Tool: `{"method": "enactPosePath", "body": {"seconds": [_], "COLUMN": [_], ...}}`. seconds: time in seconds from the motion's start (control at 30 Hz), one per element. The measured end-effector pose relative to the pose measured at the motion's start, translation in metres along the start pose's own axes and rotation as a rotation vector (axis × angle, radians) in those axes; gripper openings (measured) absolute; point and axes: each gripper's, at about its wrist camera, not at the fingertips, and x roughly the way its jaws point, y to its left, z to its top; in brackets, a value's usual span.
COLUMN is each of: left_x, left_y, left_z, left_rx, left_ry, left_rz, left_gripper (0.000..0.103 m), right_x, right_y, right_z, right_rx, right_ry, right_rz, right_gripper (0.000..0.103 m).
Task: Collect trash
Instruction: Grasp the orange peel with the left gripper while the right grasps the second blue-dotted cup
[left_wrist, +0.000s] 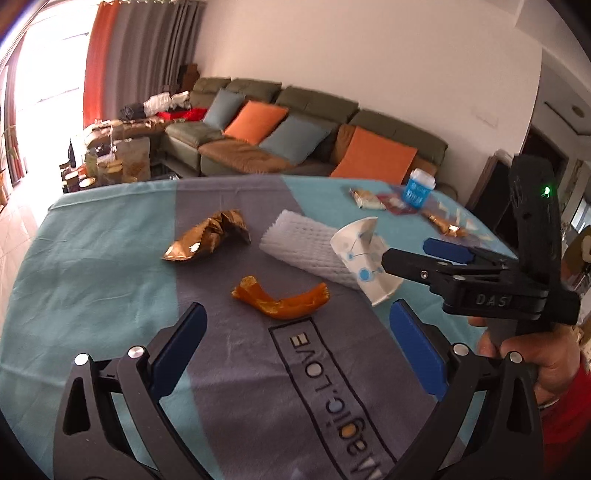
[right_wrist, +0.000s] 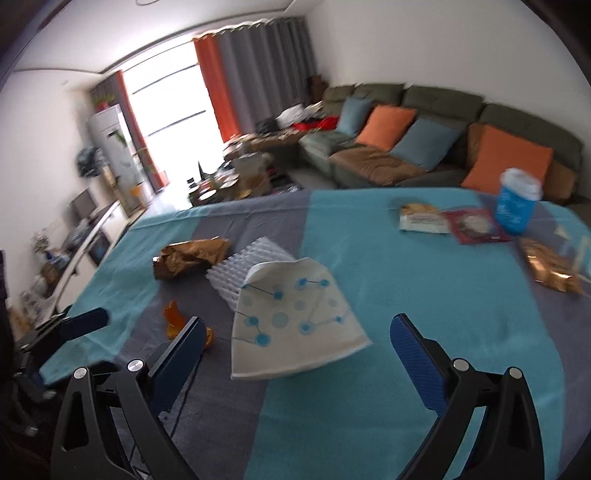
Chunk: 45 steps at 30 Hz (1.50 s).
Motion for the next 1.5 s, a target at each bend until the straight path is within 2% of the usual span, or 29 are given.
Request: {"method": "enactPosePath", "body": {"seconds": [0.13, 0.2, 0.23, 0.27, 0.3, 0.4, 0.57, 0.77, 0.8, 0.83, 0.87, 1.0, 1.2, 1.4, 1.5], "left_x": [0.021, 0.032, 0.037, 0.042, 0.049, 0.063, 0.08, 0.086, 0.085, 0.084, 0.083, 0.079, 0.096, 0.093, 0.074], "left_y": [0.002, 0.004, 0.005, 0.005, 0.005, 0.005, -0.001, -0.002, -0.001, 0.002, 0.004, 0.012, 0.014, 0.009, 0.006], "left_z": [0.008, 0.011, 0.011, 0.011, 0.012, 0.011, 0.008, 0.01, 0.011, 0.012, 0.013, 0.017, 0.019, 0.016, 0.013], "left_rx": [-0.001, 0.001, -0.001, -0.004, -0.005, -0.006, -0.008, -0.024, -0.032, -0.052, -0.072, -0.118, -0.14, -0.126, -0.113], "left_ry": [0.054, 0.08, 0.095, 0.106, 0.122, 0.157, 0.191, 0.188, 0.181, 0.17, 0.163, 0.126, 0.173, 0.159, 0.111], "left_rz": [0.002, 0.015, 0.013, 0.016, 0.019, 0.011, -0.029, -0.031, -0.031, -0.034, -0.03, -0.014, -0.03, -0.064, -0.07], "left_gripper": [0.093, 0.088, 0.086, 0.083, 0.075, 0.062, 0.054, 0.041, 0.044, 0.053, 0.056, 0.054, 0.014, 0.008, 0.008], "right_x": [0.024, 0.03, 0.035, 0.039, 0.039, 0.033, 0.016, -0.009, -0.011, -0.014, -0.018, -0.025, -0.028, -0.044, -0.057], "right_y": [-0.005, -0.007, -0.007, -0.008, -0.009, -0.014, -0.029, -0.042, -0.043, -0.044, -0.045, -0.048, -0.044, -0.034, -0.029], "right_z": [0.005, 0.005, 0.005, 0.003, 0.003, 0.004, -0.002, -0.016, -0.018, -0.02, -0.024, -0.028, -0.028, -0.024, -0.024], "right_rx": [-0.033, -0.036, -0.044, -0.048, -0.045, -0.022, 0.037, 0.111, 0.117, 0.124, 0.135, 0.154, 0.154, 0.152, 0.159], "right_ry": [0.093, 0.116, 0.137, 0.152, 0.151, 0.137, 0.102, 0.058, 0.054, 0.048, 0.043, 0.031, 0.025, -0.025, -0.059], "right_rz": [0.033, 0.044, 0.056, 0.052, 0.059, 0.077, 0.088, 0.089, 0.088, 0.091, 0.091, 0.092, 0.102, 0.113, 0.136], "right_gripper": [0.096, 0.093, 0.087, 0.088, 0.088, 0.085, 0.082, 0.082, 0.082, 0.082, 0.082, 0.082, 0.082, 0.082, 0.082]}}
